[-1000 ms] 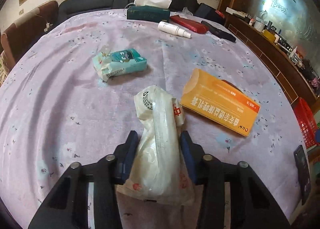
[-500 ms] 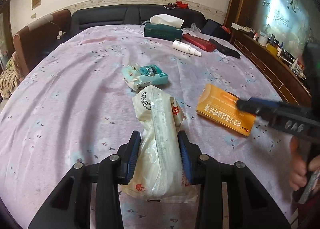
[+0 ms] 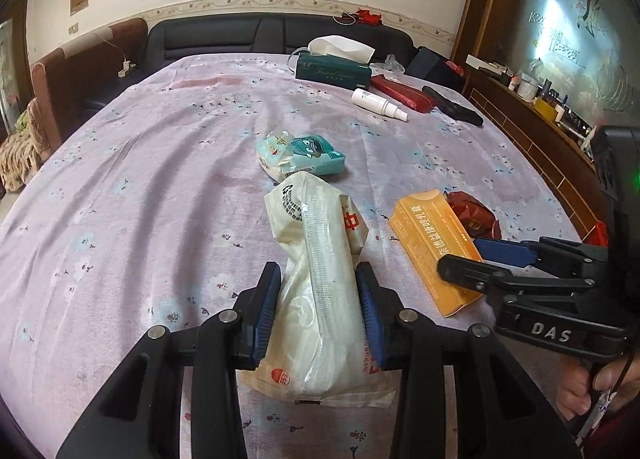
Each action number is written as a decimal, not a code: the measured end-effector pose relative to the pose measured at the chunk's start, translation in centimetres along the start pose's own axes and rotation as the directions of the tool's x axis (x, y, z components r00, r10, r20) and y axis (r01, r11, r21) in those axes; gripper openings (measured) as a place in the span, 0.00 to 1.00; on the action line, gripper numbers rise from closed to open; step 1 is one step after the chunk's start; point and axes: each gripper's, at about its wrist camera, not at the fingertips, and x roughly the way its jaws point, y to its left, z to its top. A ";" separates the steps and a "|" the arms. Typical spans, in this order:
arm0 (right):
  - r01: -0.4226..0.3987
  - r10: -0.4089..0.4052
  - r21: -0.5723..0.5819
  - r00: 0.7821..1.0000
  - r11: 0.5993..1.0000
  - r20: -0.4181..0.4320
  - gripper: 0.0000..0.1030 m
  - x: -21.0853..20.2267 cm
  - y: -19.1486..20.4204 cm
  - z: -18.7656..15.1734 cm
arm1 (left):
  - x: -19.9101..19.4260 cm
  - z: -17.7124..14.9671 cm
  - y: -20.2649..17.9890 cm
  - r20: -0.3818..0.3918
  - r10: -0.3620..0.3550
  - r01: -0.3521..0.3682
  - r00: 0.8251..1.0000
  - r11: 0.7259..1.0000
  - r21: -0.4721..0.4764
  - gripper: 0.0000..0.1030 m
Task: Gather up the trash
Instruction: 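Grasp the white plastic bag with the left tool while the right grasps the orange box, then lift the white bag and orange box above the bed with both tools, then carry both items over the red basket and open both tools, then move both tools back over the bed toward the remaining trash, then grasp the teal wet-wipe pack with the left tool while the right grasps the brown candy wrapper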
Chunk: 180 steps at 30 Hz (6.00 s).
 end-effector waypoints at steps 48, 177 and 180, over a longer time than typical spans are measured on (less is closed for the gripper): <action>0.014 -0.037 0.154 0.988 0.988 0.153 0.51 -10.1 -3.0 -7.0 | -2.1 -0.6 -6.4 0.059 0.014 -0.023 0.998 0.988 0.155 0.36; -0.092 0.072 0.361 0.995 0.928 0.070 0.59 -4.5 -10.3 1.6 | 13.9 10.3 -0.4 -0.283 -0.146 0.197 0.948 0.967 0.159 0.68; -0.067 0.063 0.333 0.998 0.940 0.022 0.59 -2.1 -10.2 2.6 | 13.9 10.0 -0.9 -0.255 -0.063 0.120 0.965 0.970 0.214 0.46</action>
